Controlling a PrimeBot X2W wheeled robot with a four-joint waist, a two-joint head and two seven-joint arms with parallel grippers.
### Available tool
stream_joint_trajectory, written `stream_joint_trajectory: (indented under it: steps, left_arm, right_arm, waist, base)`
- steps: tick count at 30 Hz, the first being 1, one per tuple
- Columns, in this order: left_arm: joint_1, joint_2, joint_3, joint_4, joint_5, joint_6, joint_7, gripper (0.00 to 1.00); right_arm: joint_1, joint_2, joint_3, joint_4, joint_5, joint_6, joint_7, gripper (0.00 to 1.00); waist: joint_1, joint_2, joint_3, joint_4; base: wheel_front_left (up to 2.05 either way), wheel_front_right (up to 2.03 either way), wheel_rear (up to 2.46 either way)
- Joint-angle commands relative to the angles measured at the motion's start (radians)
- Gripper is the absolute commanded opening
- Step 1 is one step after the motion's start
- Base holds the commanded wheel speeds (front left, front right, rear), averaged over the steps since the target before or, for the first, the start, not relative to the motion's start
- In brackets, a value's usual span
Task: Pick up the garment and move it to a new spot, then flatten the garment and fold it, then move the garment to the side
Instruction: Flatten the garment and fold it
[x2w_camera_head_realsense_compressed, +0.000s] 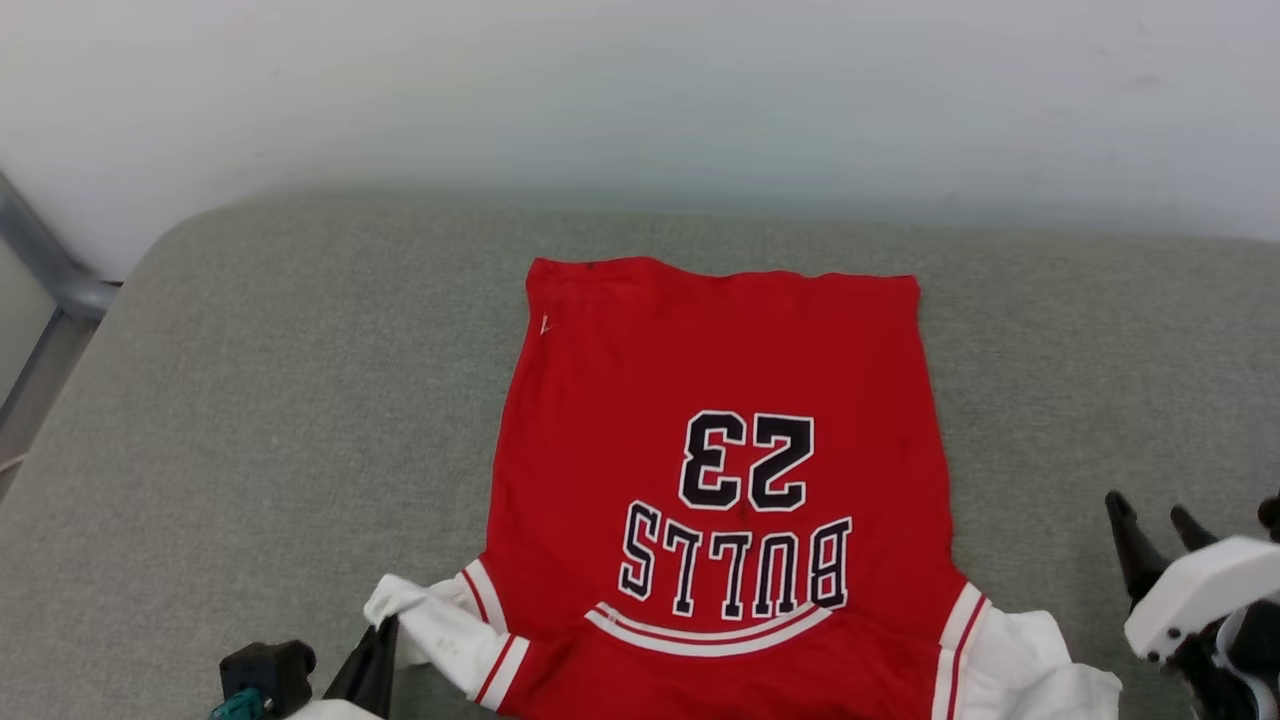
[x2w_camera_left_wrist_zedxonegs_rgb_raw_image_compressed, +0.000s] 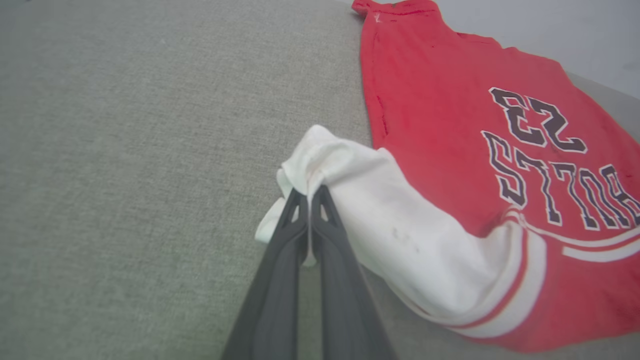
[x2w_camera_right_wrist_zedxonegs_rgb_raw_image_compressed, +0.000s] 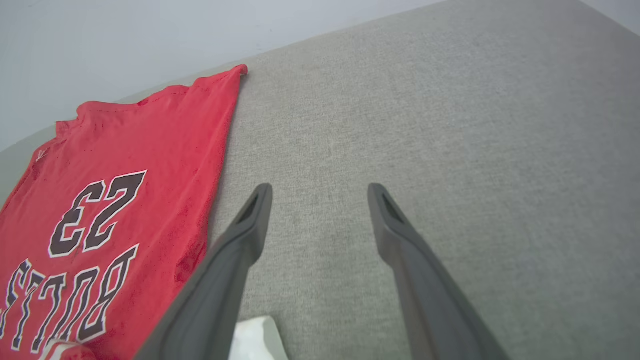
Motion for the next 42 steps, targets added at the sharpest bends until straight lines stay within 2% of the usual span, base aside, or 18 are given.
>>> stream_joint_trajectory:
  steps: [1,8,16,26,32,33,34,35,37,42]
  left_arm:
    - [-0.030,-0.009,-0.011,-0.015,0.011,0.004,-0.001,0.00]
    - [-0.142,-0.048,-0.059,-0.065,0.047,-0.003,-0.016,0.00]
    - [-0.252,-0.084,-0.097,-0.088,0.075,-0.015,-0.034,0.00]
    - [-0.324,-0.124,-0.114,-0.073,0.082,-0.033,-0.066,0.00]
    - [-0.350,-0.137,-0.118,-0.054,0.085,-0.041,-0.080,0.00]
    - [-0.352,-0.140,-0.119,-0.050,0.085,-0.041,-0.081,0.00]
    - [-0.352,-0.141,-0.120,-0.046,0.085,-0.042,-0.081,0.00]
    - [-0.352,-0.143,-0.120,-0.042,0.083,-0.043,-0.083,0.00]
    - [-0.351,-0.144,-0.120,-0.034,0.082,-0.044,-0.084,0.00]
    - [-0.341,-0.138,-0.112,-0.011,0.076,-0.040,-0.088,0.00]
  right_arm:
    - [-0.073,-0.022,-0.001,0.047,-0.017,-0.001,0.029,1.00]
    - [-0.346,-0.106,0.043,0.207,-0.028,-0.001,0.188,1.00]
    - [-0.617,-0.184,0.082,0.334,-0.064,-0.001,0.347,1.00]
    - [-0.801,-0.216,0.126,0.442,-0.131,-0.001,0.425,1.00]
    - [-0.795,-0.196,0.152,0.561,-0.131,-0.001,0.556,1.00]
    - [-0.784,-0.192,0.152,0.583,-0.129,-0.001,0.583,0.84]
    - [-0.772,-0.190,0.150,0.607,-0.126,-0.001,0.618,0.28]
    - [-0.763,-0.186,0.139,0.631,-0.117,-0.001,0.649,0.00]
    - [-0.759,-0.182,0.131,0.649,-0.115,-0.001,0.671,0.00]
    - [-0.801,-0.211,0.133,0.602,-0.138,-0.001,0.602,0.00]
  waist:
    - [-0.0001,-0.0001,0.052,0.048]
    - [-0.0001,-0.0001,0.171,0.156]
    - [-0.0001,-0.0001,0.301,0.243]
    - [-0.0001,-0.0001,0.397,0.299]
    - [-0.0001,-0.0001,0.428,0.309]
    - [-0.0001,-0.0001,0.428,0.309]
    - [-0.0001,-0.0001,0.429,0.309]
    - [-0.0001,-0.0001,0.429,0.309]
    - [-0.0001,-0.0001,0.425,0.307]
    - [-0.0001,-0.0001,0.400,0.292]
  base:
    - [0.00,0.00,0.00]
    - [0.00,0.00,0.00]
    - [0.00,0.00,0.00]
    - [0.00,0.00,0.00]
    - [0.00,0.00,0.00]
    - [0.00,0.00,0.00]
    - [0.00,0.00,0.00]
    - [0.00,0.00,0.00]
    - [0.00,0.00,0.00]
    - [0.00,0.00,0.00]
